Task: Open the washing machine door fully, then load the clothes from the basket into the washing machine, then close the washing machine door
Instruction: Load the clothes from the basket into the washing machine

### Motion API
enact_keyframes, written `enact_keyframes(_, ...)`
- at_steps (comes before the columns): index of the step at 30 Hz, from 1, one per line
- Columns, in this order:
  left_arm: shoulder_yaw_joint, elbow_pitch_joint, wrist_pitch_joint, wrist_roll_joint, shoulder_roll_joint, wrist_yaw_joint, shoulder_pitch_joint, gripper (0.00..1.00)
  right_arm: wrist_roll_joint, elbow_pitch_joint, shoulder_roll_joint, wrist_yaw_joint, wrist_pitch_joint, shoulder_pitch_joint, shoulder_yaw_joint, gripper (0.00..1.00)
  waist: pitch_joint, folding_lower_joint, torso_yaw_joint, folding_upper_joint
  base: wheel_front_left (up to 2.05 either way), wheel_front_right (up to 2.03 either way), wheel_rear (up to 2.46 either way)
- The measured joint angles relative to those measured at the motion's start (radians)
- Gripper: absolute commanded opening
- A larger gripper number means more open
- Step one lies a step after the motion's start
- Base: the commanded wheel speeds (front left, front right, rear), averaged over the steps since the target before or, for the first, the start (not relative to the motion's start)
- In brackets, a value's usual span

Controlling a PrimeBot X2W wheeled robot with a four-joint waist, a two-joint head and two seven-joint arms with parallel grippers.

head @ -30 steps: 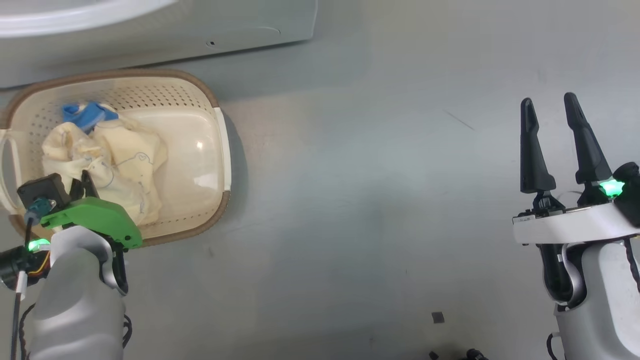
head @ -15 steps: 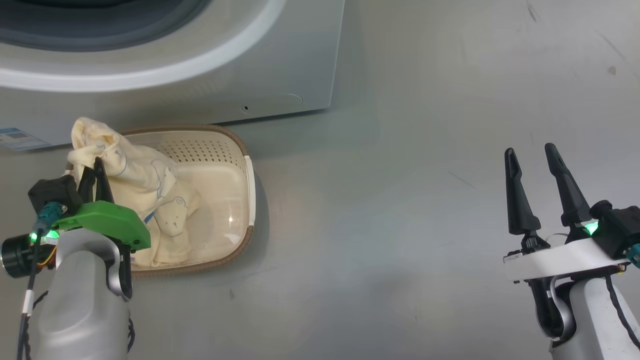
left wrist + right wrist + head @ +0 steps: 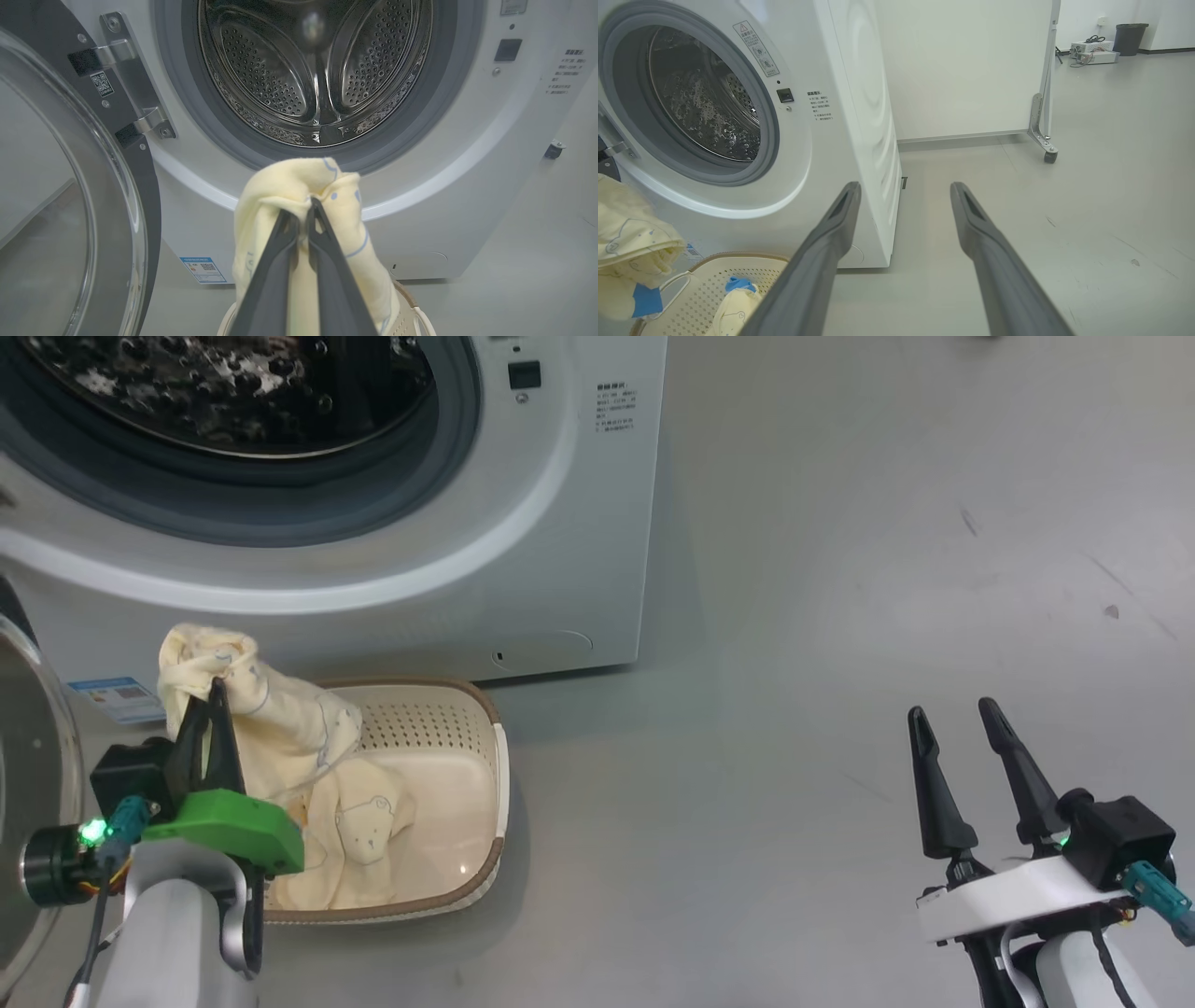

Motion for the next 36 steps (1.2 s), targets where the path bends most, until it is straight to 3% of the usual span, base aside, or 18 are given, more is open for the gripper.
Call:
enact_keyframes(19,-0.072,-0.165,0.0,0.017,0.0,-0.031,0.228,0.0,-0.031,-0.021,0.01,-0.003,0.0,0.107,0.01,1.0,-0.173,0.0,0.038,0.0,0.0,0.0,0.0)
enact_keyframes(36,-0.097,-0.248,0.0,0.006,0.001,-0.032,0.325,0.0,-0.043,-0.03,0.011,-0.012,0.0,0.141,0.011,1.0,-0.21,0.0,0.042,0.0,0.0,0.0,0.0)
